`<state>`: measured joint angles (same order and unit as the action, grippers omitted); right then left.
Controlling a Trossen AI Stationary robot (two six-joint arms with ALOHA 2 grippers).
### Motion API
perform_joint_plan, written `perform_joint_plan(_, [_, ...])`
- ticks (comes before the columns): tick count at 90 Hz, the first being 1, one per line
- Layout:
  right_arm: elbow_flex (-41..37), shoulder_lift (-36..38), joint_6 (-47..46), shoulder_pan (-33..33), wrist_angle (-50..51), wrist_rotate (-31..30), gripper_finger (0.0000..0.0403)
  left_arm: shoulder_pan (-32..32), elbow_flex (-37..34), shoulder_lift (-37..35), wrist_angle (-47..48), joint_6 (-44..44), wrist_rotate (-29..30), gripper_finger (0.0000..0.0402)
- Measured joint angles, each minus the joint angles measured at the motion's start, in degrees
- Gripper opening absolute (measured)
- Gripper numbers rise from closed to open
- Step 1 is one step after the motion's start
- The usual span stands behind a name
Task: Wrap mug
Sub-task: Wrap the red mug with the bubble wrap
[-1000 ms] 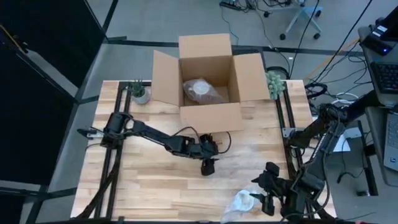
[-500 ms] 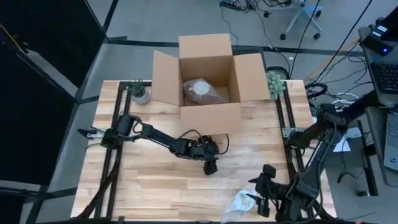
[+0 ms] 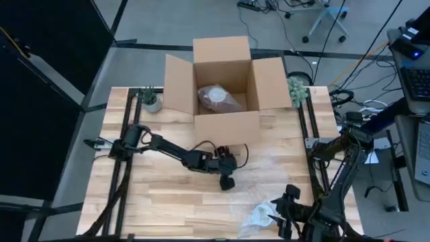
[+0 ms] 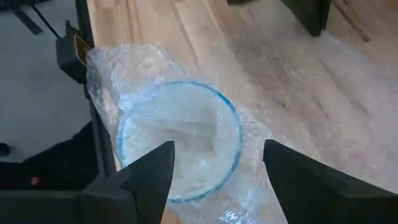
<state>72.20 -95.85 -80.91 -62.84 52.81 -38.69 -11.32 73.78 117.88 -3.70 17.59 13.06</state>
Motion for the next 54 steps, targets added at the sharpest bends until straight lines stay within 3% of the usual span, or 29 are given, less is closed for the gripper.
perform_joint_plan(29, [0.0,-1.8,-2.7,-0.3,0.3,-0.1,0.0233,-2.1,0.1,-5.8,-6.3,-0.5,-2.7,0.0002])
perform_joint_plan(54, [0.0,-4.6,-2.6,0.3,0.5,2.3,0.0233,-5.8,0.2,-5.7,-20.6,-1.5,-8.9,0.0001])
